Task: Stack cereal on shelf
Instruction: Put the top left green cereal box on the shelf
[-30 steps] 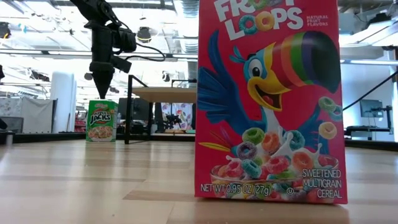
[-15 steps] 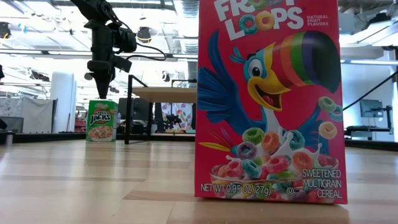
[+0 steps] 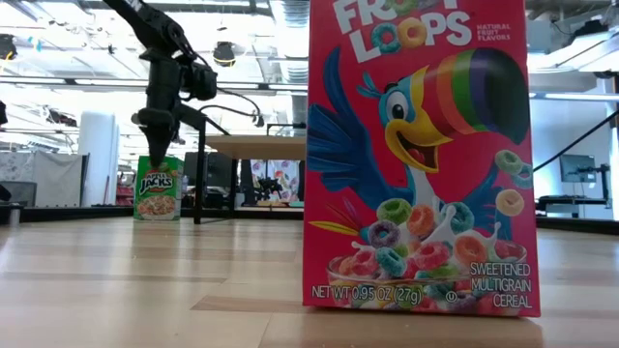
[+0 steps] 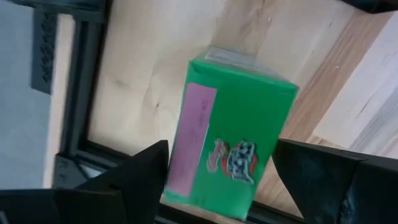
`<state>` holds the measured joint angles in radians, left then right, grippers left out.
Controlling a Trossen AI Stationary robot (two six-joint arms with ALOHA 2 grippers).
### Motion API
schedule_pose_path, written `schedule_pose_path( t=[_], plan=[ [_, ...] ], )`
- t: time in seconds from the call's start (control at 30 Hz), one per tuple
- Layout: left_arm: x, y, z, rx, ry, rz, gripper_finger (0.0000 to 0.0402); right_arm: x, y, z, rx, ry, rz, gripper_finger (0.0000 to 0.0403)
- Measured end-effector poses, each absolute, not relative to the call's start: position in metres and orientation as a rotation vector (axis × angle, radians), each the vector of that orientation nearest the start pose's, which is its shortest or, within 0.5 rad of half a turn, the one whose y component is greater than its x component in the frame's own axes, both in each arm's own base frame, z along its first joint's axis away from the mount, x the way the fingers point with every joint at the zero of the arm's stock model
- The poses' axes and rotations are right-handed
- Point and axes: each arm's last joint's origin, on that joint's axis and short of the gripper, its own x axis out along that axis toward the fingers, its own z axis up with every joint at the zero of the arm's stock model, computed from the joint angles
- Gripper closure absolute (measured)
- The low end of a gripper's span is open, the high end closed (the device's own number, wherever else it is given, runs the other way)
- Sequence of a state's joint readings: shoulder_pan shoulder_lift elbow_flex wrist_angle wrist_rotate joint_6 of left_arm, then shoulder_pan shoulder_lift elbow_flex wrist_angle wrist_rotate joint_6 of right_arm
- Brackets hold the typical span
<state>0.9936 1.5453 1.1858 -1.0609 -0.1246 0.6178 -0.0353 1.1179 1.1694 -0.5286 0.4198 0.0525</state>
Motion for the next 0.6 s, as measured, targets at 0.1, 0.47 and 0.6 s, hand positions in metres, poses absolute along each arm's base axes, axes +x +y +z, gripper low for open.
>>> schedule_pose_path(
  t=[0.1, 0.47, 0.6],
  plan=[
    [0.1505, 0.2379, 0.2351, -0.164, 1.552, 0.438, 0.0127, 0.2292, -0.0199, 0.3701, -0.041, 0.461, -0.459, 0.0135],
    [0.1512, 0.2389, 0.2307, -0.167, 1.576, 0.418, 0.0127, 0.2291, -0.0199, 0.3699, -0.042, 0.463, -0.459, 0.0135],
    [0.151, 0.2388, 0.2308, -0.161, 1.582, 0.416, 0.0127, 0.2291, -0.0199, 0.3699, -0.041, 0.463, -0.459, 0.0135]
  ],
)
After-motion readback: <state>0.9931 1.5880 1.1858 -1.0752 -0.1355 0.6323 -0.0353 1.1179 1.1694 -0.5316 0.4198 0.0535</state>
